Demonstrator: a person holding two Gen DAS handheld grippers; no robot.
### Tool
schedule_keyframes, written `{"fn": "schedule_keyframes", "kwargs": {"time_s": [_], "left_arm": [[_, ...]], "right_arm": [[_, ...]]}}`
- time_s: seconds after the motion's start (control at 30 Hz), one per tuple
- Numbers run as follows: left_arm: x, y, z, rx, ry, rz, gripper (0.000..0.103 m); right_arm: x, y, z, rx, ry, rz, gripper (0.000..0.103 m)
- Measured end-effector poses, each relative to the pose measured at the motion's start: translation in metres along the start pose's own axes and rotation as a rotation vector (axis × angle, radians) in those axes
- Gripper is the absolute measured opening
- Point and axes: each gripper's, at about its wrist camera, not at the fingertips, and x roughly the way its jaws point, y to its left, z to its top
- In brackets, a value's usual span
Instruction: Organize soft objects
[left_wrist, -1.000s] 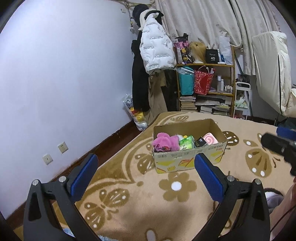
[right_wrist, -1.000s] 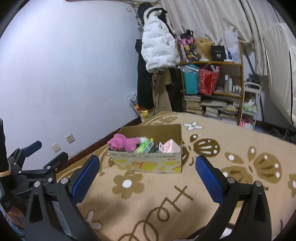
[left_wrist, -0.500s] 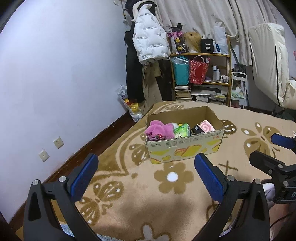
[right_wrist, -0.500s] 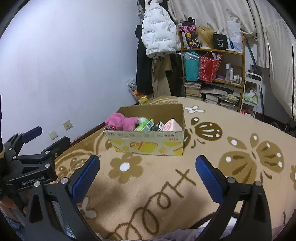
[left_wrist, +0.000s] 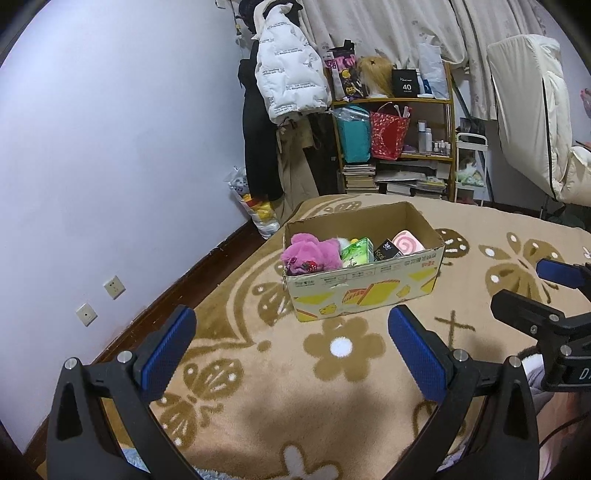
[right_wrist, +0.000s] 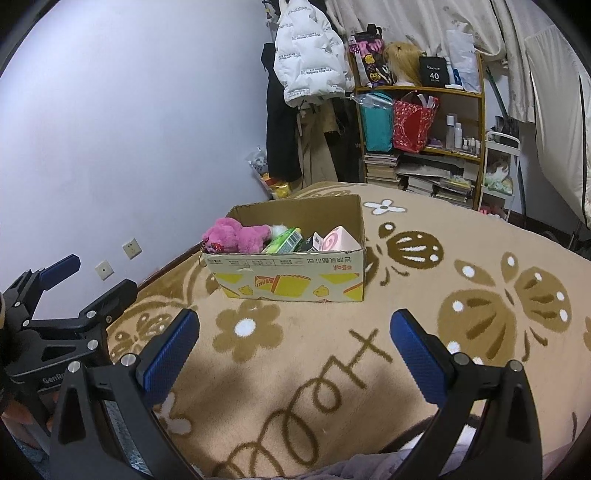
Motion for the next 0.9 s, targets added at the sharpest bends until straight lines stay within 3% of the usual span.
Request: {"fn": "schedule_keyframes", "kwargs": {"time_s": [0.9], "left_arm": [[0.0012, 0.0012, -0.0005, -0.014, 0.01, 0.004, 0.103]], "right_arm": [[0.0019, -0.0014, -0.0019, 0.005, -0.001, -0.006, 0.103]]}}
